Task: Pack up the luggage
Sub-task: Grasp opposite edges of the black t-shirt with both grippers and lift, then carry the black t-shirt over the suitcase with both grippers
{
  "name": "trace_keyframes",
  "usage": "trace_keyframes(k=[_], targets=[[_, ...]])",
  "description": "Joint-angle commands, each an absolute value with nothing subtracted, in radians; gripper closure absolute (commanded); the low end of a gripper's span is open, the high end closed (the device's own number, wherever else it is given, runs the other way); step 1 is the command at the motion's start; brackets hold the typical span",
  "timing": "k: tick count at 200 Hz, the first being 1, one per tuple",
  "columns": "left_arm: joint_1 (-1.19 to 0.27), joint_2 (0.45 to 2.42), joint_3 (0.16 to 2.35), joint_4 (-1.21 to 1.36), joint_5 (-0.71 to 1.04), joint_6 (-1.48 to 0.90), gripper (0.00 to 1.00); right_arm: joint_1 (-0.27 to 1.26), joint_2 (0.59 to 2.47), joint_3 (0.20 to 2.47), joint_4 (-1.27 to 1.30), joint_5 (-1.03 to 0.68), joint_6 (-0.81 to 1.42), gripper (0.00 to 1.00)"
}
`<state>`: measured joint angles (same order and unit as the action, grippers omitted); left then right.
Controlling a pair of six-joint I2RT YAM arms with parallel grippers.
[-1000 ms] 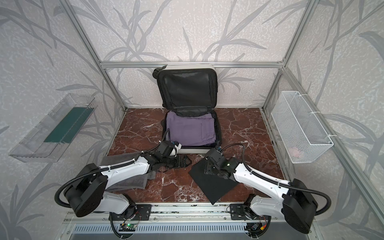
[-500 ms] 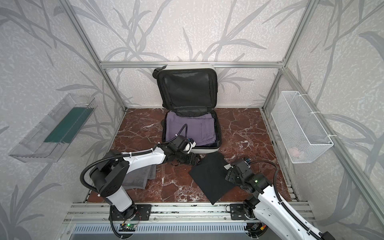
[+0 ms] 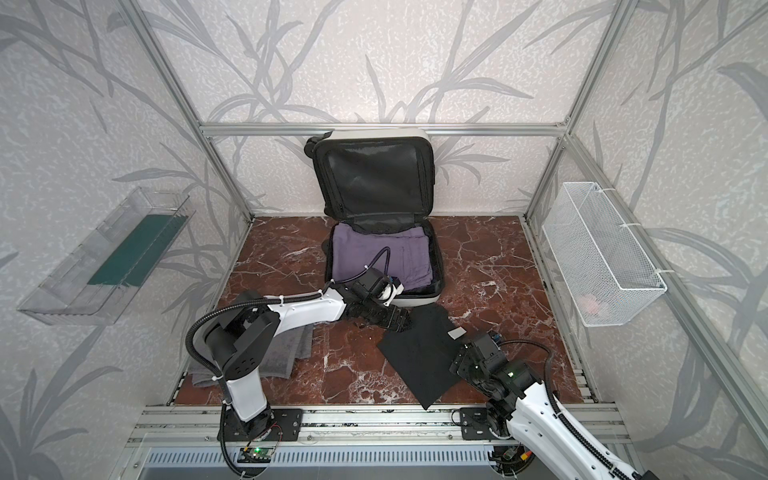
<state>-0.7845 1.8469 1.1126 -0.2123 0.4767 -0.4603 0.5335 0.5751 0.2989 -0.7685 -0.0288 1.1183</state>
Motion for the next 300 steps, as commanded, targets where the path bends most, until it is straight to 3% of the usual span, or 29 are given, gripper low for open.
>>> trace_keyframes(k=[1,22,44,69,93,126,212,300], targets=[[-0.811,1.921,1.097,-0.285,0.552,-0.444,0.09,0.528,0.584,0.255,-0.707,-0.075,1.15,0.21],[-0.817,1.933,1.087,-0.27,0.57,-0.453,0.24,0.528,0.592,0.234,-0.661,-0.092,1.158,0.24],[-0.825,1.934,1.074,-0.258,0.57,-0.46,0.49,0.528,0.591,0.214,-0.616,-0.107,1.164,0.31],[-0.839,1.923,1.065,-0.259,0.554,-0.461,0.78,0.527,0.572,0.2,-0.603,-0.11,1.17,0.5],[-0.849,1.905,1.059,-0.27,0.534,-0.46,1.0,0.526,0.54,0.195,-0.61,-0.108,1.17,0.75],[-0.857,1.85,1.057,-0.294,0.522,-0.462,1.0,0.527,0.486,0.201,-0.637,-0.115,1.176,1.0],[-0.889,1.555,1.105,-0.376,0.558,-0.527,1.0,0.526,0.34,0.437,-0.821,-0.095,1.159,1.0],[-0.886,1.332,1.279,-0.42,0.441,-0.563,1.0,0.526,0.528,0.799,-0.785,-0.121,1.056,1.0]])
